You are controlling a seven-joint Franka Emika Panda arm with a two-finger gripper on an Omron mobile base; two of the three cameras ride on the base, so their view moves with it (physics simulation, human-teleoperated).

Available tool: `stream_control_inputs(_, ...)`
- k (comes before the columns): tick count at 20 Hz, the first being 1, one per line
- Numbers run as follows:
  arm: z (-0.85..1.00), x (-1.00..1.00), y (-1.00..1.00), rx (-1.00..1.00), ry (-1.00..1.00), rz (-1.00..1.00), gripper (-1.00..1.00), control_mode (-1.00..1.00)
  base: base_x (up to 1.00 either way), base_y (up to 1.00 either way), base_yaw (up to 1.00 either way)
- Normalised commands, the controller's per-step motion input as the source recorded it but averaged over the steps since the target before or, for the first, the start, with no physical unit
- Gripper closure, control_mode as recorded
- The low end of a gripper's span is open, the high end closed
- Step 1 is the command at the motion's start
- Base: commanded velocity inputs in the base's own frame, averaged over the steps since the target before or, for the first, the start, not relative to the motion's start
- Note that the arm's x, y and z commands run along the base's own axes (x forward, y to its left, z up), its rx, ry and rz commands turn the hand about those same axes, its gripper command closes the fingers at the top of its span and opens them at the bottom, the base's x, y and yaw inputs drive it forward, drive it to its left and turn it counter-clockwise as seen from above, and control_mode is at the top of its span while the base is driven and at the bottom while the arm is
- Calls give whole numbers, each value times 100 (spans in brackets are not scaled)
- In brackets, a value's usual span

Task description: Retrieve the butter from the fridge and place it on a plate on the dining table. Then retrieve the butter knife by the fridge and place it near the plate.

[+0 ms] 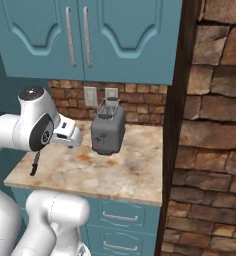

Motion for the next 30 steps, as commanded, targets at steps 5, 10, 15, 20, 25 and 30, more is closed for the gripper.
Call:
stream_control_inputs(5, -53, -1, 72, 3, 22, 17, -100, -100, 0, 0, 0)
stream_control_inputs(10, -72, 3, 95, 2, 39, 33, -100, -100, 0, 0, 0)
stream_control_inputs(15, -62, 25, 65, 2, 29, 22, -100, -100, 0, 0, 0)
stream_control_inputs(20, -45, 58, 30, 0, 2, 1, -100, -100, 0, 0, 0)
stream_control_inputs(25, -60, 46, 51, 0, 2, 0, -100, -100, 0, 0, 0)
stream_control_inputs(30, -47, 26, 22, 0, 0, 0, -100, -100, 0, 0, 0)
